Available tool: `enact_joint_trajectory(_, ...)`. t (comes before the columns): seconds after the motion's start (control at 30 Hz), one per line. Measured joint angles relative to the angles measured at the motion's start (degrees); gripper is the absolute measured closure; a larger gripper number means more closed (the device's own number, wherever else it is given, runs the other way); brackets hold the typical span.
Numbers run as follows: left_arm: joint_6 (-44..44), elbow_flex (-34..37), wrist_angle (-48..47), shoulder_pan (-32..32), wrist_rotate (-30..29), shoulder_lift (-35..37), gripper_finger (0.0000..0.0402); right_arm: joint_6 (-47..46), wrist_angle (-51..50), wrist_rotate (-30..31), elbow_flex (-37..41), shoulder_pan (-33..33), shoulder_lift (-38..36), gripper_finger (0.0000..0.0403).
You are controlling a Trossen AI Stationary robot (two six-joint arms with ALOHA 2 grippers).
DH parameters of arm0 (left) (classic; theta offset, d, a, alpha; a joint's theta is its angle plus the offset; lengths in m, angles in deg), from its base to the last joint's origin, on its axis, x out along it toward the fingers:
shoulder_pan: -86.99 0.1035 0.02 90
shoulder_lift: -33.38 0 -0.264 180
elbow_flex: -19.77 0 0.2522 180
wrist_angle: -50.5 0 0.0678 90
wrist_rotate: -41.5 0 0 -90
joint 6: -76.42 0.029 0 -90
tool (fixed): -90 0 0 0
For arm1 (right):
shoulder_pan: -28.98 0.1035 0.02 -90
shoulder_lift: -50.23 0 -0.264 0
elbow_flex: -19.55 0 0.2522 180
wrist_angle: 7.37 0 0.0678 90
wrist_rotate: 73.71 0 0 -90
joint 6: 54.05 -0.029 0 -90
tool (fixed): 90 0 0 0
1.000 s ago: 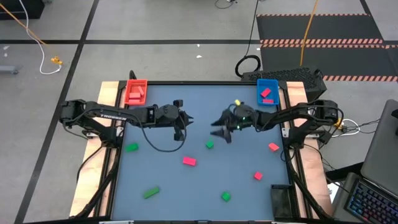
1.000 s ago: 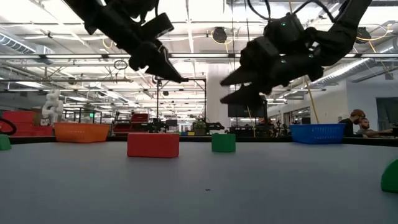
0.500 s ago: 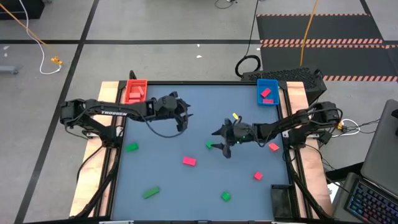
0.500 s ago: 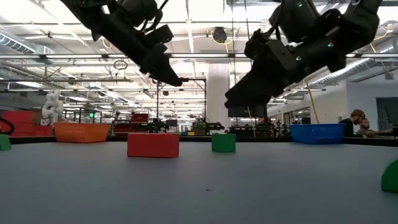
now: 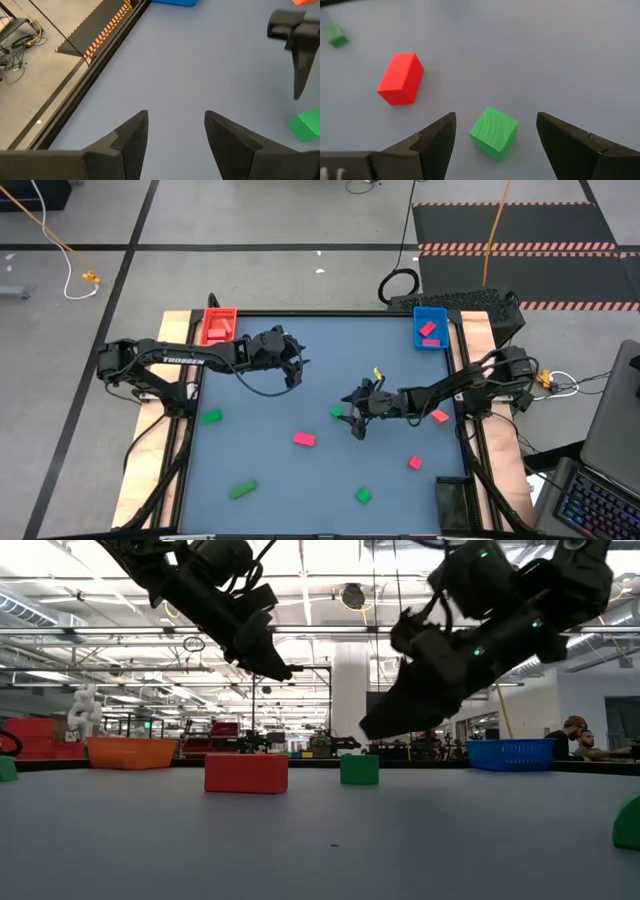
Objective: Sort & place blocks by color
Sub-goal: Put the green block into the black bin
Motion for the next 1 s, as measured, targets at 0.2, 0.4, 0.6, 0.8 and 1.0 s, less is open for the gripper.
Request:
enact_joint_trajectory(0.2, 0.06, 0.00, -2.13, 0.00, 0.00, 0.02, 0.0202, 0.77, -4.16, -1.22, -6.83, 0.59, 6.53, 0.0133)
enact_joint_trajectory(0.4, 0.09, 0.02, -3.14, 0.00, 0.00, 0.02, 0.0206, -0.74, -7.86, 0.37, -9.44, 0.66, 8.70, 0.0133)
enact_joint_trajectory(0.6, 0.15, 0.02, -4.33, 0.00, 0.00, 0.02, 0.0206, -2.55, -11.15, 1.77, -9.40, 0.63, 8.70, 0.0133)
enact_joint_trajectory(0.8, 0.45, 0.02, -4.81, 0.00, 0.00, 0.02, 0.0210, -3.99, -15.90, 2.01, -8.95, 0.91, 8.82, 0.0133)
enact_joint_trajectory(1.0, 0.47, 0.02, -4.88, 0.00, 0.00, 0.02, 0.0209, -3.87, -16.18, 4.17, -8.83, 1.48, 8.85, 0.0133)
